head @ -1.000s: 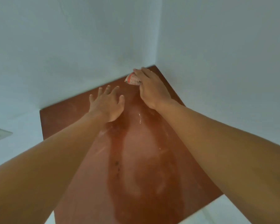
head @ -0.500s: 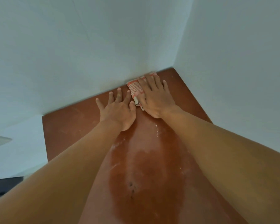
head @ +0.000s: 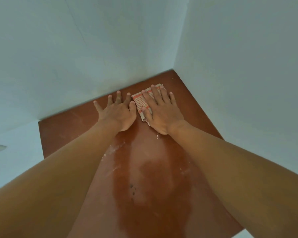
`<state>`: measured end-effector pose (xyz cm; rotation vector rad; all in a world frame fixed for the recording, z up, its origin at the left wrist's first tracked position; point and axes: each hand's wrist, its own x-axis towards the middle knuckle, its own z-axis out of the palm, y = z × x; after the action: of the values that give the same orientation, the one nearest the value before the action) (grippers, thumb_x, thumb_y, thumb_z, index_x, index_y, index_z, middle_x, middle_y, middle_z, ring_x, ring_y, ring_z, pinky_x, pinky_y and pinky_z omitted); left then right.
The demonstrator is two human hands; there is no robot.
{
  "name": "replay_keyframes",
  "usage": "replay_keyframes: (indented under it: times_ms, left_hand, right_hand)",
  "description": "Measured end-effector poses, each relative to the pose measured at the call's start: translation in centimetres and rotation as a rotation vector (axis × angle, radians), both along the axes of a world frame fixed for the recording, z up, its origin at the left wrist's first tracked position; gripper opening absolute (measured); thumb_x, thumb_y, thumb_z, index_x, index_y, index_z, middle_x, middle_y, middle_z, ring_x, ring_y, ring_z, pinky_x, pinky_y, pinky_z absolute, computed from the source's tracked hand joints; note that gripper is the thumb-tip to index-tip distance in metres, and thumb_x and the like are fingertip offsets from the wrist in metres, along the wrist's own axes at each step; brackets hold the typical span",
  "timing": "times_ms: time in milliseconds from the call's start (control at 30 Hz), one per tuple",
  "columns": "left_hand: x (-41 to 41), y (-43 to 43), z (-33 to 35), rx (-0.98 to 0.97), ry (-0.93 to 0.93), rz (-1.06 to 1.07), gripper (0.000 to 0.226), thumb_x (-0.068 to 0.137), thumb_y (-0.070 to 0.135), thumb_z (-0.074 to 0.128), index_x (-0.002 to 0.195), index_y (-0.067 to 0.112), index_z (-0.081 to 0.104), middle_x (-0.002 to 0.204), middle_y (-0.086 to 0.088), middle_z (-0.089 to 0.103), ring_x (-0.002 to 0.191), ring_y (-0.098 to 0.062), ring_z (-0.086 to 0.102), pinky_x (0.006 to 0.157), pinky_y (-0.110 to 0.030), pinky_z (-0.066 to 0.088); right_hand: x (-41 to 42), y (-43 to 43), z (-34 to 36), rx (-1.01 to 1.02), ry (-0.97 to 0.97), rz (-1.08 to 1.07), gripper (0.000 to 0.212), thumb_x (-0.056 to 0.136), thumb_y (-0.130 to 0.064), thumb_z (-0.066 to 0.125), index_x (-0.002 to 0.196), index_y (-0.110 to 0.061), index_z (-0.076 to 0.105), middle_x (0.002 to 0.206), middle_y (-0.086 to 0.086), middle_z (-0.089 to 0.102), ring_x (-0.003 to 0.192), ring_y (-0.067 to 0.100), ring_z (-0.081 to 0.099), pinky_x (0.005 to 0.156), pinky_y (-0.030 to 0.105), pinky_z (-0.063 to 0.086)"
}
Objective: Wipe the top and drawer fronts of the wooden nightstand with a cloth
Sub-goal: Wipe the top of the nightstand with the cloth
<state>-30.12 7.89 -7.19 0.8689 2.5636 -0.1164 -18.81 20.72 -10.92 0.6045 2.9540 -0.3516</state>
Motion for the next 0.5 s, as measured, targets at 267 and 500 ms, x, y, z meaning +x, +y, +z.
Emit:
replay_keyframes:
  times_ms: [267,500]
  left_hand:
    - [2.6,-0.8,0.8,0.030,0.044,-0.052,0.064,0.102,0.052,0.009,0.161,0.028,0.018,0.170,0.001,0.007,0.156,-0.028,-0.005,0.118,-0.069,-0.003]
    - [12.4,-3.8,0.0,0.102,0.028,-0.105,0.065,0.102,0.052,0.010,0.162,0.026,0.011,0.170,0.001,0.003,0.156,-0.026,-0.006,0.120,-0.064,-0.003]
  right_hand:
    - [7.8,-2.2,-0.2,0.007,-0.007,-0.028,0.073,0.102,-0.062,0.014,0.163,-0.026,-0.005,0.172,0.005,-0.010,0.158,0.028,-0.014,0.127,0.051,-0.004]
    - [16.1,-4.9,0.0,-0.008,-0.032,-0.037,0.074,0.102,-0.064,0.012,0.162,-0.028,-0.011,0.171,0.004,-0.014,0.156,0.028,-0.019,0.127,0.050,-0.005]
